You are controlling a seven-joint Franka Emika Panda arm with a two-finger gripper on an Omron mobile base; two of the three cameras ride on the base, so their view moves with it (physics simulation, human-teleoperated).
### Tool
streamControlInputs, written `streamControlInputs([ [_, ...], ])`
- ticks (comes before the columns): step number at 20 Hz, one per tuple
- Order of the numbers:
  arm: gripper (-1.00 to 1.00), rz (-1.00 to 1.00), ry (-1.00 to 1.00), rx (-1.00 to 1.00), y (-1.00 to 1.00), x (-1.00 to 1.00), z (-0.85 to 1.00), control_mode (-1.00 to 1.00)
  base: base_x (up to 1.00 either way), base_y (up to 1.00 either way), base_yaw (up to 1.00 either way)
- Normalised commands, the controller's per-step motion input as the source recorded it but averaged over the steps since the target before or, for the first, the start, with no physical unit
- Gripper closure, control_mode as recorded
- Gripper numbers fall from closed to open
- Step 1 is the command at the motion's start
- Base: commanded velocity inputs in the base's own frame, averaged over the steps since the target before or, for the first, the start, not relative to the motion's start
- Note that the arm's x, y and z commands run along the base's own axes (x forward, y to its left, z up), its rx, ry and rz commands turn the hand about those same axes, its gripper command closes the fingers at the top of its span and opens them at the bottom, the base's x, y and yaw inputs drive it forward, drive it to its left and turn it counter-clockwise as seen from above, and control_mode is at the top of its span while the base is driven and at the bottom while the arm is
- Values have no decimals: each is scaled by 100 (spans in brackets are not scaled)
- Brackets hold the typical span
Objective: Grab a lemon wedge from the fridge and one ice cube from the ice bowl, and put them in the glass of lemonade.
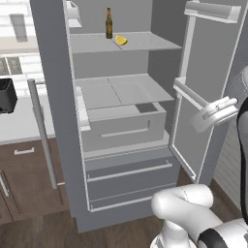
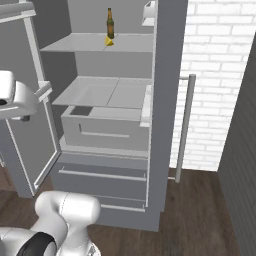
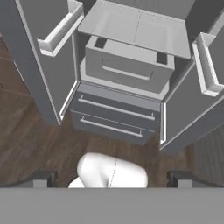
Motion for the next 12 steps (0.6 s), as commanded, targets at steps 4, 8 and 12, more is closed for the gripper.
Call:
streamControlInputs([
  [4,-100,-8,-6,0,-22,-28,38,-100,0,0,0],
  [8,-100,-11,-9,7,-17,-27,25,-100,0,0,0],
  [12,-100,-14,-4,6,-1,-6,-5,-100,0,0,0],
])
